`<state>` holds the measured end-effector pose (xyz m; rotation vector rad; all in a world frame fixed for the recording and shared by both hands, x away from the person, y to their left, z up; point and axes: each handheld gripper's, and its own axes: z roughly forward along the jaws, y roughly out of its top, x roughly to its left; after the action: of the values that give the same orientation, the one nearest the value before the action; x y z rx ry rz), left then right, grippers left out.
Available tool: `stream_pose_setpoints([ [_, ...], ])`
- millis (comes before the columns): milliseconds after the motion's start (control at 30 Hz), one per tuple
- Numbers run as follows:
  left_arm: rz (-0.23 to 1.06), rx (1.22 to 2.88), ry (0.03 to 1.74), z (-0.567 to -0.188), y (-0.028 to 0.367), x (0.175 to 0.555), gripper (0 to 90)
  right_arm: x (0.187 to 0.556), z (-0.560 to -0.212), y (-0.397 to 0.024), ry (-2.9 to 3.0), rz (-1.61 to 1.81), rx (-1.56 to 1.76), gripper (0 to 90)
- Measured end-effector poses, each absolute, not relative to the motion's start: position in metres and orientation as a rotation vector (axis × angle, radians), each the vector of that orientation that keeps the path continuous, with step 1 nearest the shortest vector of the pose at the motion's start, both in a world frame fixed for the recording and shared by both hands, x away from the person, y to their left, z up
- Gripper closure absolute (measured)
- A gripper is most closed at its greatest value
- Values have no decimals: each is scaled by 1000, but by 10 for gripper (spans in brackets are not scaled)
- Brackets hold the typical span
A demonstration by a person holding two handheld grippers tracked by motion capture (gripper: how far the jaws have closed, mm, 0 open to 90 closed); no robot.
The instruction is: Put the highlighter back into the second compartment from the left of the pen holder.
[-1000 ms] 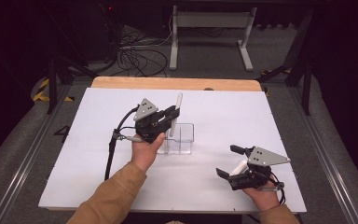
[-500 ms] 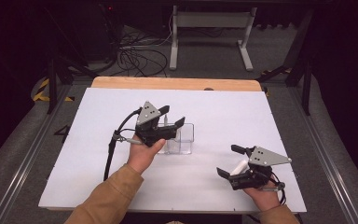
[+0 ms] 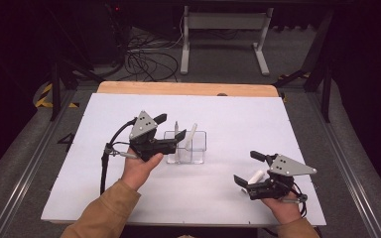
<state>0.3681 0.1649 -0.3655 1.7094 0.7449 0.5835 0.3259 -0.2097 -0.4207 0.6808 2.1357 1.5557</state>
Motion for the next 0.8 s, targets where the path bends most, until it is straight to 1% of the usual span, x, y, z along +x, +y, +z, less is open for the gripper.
stream_pose_setpoints([
  [267, 612, 1737, 767, -369, 192, 346, 176, 326, -416, -212, 2133, 1539, 704, 20],
  [400, 625, 1747, 776, -370, 198, 341, 173, 326, -415, -210, 2141, 1516, 716, 1],
  [800, 638, 1761, 800, -376, 211, 332, 166, 324, -412, -207, 2122, 1487, 776, 0],
])
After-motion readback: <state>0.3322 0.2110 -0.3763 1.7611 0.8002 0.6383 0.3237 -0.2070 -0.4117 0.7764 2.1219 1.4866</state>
